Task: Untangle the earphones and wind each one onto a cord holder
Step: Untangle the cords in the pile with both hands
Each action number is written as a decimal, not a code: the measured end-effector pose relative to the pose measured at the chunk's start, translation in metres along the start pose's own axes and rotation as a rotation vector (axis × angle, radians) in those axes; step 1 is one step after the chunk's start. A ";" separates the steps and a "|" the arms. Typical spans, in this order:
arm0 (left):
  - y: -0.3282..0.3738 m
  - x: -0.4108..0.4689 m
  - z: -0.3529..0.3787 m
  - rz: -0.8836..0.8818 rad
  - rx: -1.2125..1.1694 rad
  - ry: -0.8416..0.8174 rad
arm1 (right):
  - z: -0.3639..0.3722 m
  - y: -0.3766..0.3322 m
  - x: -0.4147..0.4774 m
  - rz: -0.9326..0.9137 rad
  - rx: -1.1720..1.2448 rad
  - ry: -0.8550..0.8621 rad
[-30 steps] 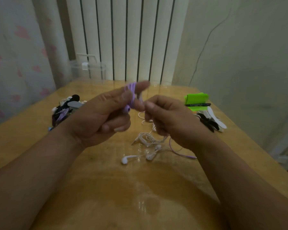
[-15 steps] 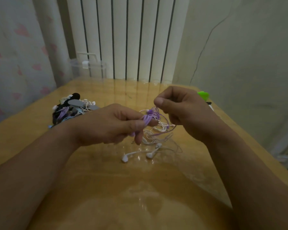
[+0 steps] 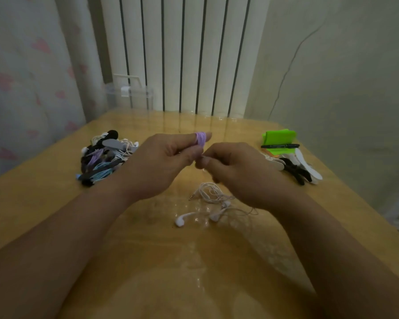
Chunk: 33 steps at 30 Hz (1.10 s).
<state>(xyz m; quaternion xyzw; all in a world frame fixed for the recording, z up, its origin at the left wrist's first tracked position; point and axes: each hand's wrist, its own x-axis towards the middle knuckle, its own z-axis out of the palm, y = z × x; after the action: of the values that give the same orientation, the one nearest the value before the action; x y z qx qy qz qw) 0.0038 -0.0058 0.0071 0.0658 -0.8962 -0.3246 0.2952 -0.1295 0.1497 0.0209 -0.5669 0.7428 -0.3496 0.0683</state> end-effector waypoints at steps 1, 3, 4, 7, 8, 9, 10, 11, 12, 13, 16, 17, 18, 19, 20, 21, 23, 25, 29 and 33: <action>0.002 0.000 0.000 0.003 0.030 -0.032 | -0.005 0.002 0.000 0.005 0.000 0.018; 0.005 -0.001 -0.004 -0.021 0.063 -0.100 | -0.015 0.007 0.001 0.011 0.124 0.064; 0.005 -0.001 -0.006 -0.038 0.045 -0.146 | -0.020 0.009 0.001 0.011 0.216 0.075; 0.006 -0.003 -0.008 -0.115 -0.220 -0.357 | -0.026 0.014 0.001 -0.027 0.350 0.062; 0.007 -0.003 -0.009 -0.143 -0.333 -0.439 | -0.026 0.016 0.000 -0.040 0.371 0.054; 0.007 -0.003 -0.010 -0.164 -0.439 -0.514 | -0.025 0.019 0.001 -0.047 0.401 0.048; 0.008 -0.004 -0.010 -0.174 -0.532 -0.566 | -0.024 0.021 0.002 -0.044 0.448 0.044; 0.008 -0.004 -0.010 -0.170 -0.623 -0.586 | -0.022 0.023 0.003 -0.036 0.513 0.046; 0.008 -0.004 -0.010 -0.159 -0.705 -0.564 | -0.019 0.025 0.005 -0.027 0.596 0.047; 0.008 -0.004 -0.008 -0.152 -0.767 -0.503 | -0.015 0.026 0.006 -0.020 0.671 0.042; 0.008 -0.001 -0.001 -0.152 -0.728 -0.253 | 0.002 0.026 0.009 0.014 0.738 0.056; 0.007 0.000 0.001 -0.141 -0.661 -0.199 | 0.007 0.025 0.010 0.032 0.715 0.080; 0.006 0.001 0.003 -0.131 -0.593 -0.162 | 0.011 0.024 0.011 0.049 0.687 0.104; 0.005 0.001 0.004 -0.125 -0.540 -0.132 | 0.013 0.024 0.012 0.064 0.657 0.126; 0.004 0.002 0.005 -0.121 -0.506 -0.103 | 0.014 0.022 0.012 0.081 0.631 0.143; 0.003 0.003 0.006 -0.124 -0.493 -0.072 | 0.014 0.021 0.012 0.095 0.589 0.162; 0.003 0.003 0.010 -0.132 -0.523 -0.024 | 0.016 0.019 0.012 0.073 0.445 0.214; 0.006 0.003 0.014 -0.143 -0.589 0.000 | 0.017 0.018 0.013 0.022 0.286 0.242; 0.005 0.005 0.020 -0.178 -0.622 0.053 | 0.010 0.016 0.010 0.034 0.200 0.191; 0.005 0.007 0.026 -0.257 -0.612 0.034 | 0.008 0.022 0.010 0.094 0.154 0.199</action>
<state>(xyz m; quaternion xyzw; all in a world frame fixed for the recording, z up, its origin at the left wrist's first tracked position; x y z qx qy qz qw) -0.0169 0.0097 -0.0027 0.0921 -0.7363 -0.6124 0.2727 -0.1461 0.1398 0.0049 -0.4871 0.7425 -0.4566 0.0540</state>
